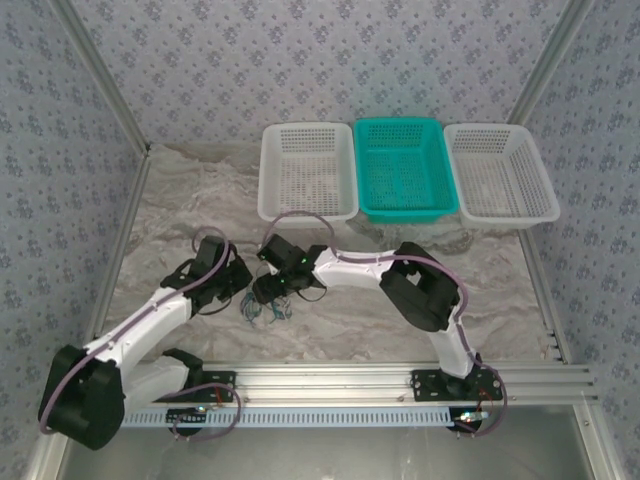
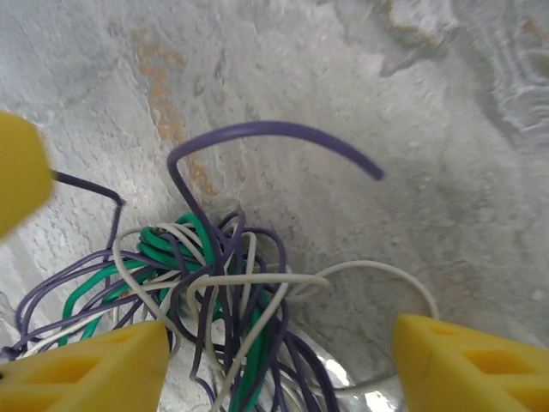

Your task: Untangle the cables

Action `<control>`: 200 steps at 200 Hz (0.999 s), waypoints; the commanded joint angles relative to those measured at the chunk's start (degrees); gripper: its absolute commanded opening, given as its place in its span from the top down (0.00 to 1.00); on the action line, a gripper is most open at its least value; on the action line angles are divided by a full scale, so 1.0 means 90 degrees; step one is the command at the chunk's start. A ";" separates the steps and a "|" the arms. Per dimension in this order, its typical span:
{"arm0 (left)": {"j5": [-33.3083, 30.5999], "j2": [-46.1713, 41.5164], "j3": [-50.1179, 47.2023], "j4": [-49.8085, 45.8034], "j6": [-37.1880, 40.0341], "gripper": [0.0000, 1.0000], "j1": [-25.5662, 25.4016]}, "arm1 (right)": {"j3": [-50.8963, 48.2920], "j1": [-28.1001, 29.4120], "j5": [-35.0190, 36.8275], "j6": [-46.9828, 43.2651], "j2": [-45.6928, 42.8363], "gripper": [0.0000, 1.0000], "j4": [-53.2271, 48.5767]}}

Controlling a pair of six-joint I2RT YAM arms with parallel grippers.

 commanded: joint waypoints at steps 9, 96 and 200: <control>-0.0062 -0.0580 0.0108 -0.0180 0.0052 1.00 0.0045 | 0.0045 0.0038 0.0356 -0.0197 0.0158 0.54 -0.0261; -0.1001 -0.1516 0.1450 -0.2005 0.1175 1.00 0.1833 | -0.2259 -0.0575 0.0328 0.0470 -0.1510 1.00 0.0489; 0.1153 -0.1194 0.1167 -0.0778 0.1769 1.00 0.2707 | -0.4177 -0.1250 0.0903 0.1253 -0.2766 0.88 0.0140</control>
